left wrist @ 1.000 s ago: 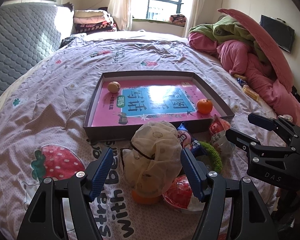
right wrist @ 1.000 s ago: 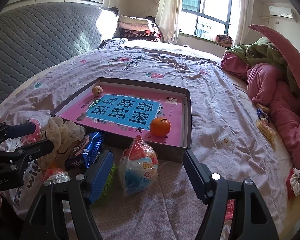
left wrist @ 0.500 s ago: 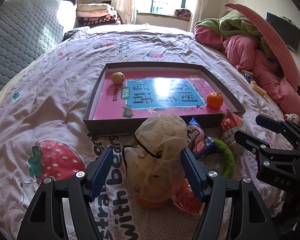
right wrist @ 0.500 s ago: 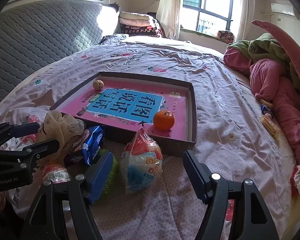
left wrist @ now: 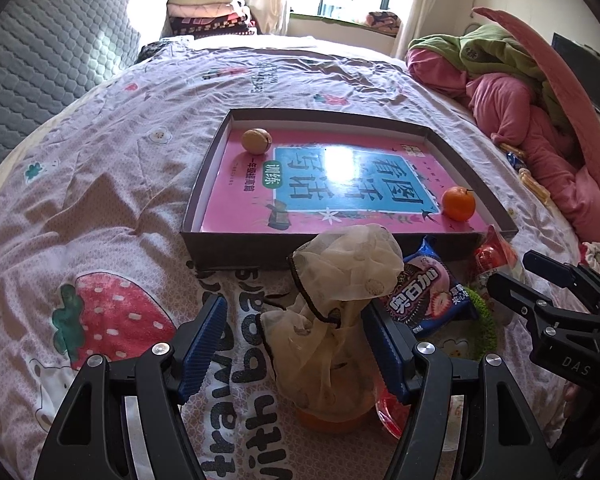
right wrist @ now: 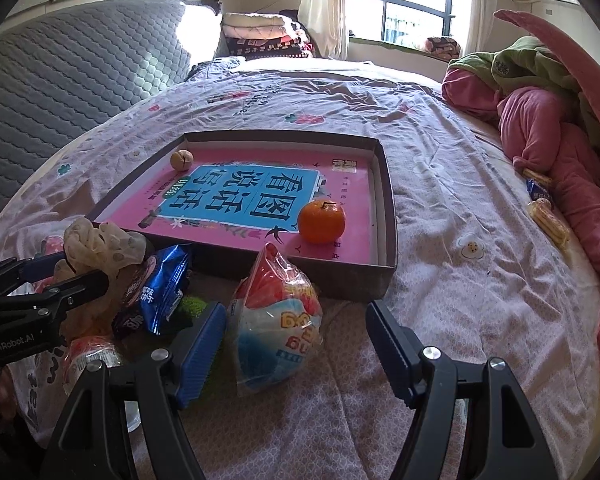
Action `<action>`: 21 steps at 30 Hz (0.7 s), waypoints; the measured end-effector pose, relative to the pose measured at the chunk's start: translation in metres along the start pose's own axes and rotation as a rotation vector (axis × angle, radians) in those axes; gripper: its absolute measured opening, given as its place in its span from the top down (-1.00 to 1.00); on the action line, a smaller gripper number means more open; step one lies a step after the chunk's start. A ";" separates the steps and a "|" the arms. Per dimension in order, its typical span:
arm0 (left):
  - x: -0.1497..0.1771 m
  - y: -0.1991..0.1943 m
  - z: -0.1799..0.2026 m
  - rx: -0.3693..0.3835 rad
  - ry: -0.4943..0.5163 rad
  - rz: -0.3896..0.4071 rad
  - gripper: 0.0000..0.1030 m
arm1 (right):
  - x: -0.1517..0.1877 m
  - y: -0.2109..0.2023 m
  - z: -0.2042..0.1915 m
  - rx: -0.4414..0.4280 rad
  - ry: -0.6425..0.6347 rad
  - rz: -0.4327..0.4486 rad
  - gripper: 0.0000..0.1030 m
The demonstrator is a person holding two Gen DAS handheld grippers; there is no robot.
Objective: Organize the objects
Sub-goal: 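Move left gripper to the beige mesh bag while right gripper moves to the candy bag, then close left gripper on the beige mesh bag while right gripper closes on the candy bag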
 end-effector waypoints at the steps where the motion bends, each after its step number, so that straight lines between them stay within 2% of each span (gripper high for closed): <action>1: 0.000 0.000 -0.001 -0.002 -0.001 0.000 -0.39 | 0.000 0.001 0.001 -0.003 0.007 -0.004 -0.39; 17: -0.002 0.012 -0.017 0.005 -0.061 -0.022 -0.38 | 0.004 0.018 -0.003 -0.058 0.073 -0.068 -0.39; 21: -0.002 0.013 -0.022 0.025 -0.089 -0.029 -0.38 | 0.003 0.019 -0.004 -0.065 0.074 -0.073 -0.29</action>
Point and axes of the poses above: each gripper's, at about its wrist camera, not at the fingertips, and y roughly the way its jaws point, z to its right, x to its underside, the point moved 7 cm from there along y, roughly the way its jaws point, and after that the axes turned 2 degrees about y, right-handed, at the moved point
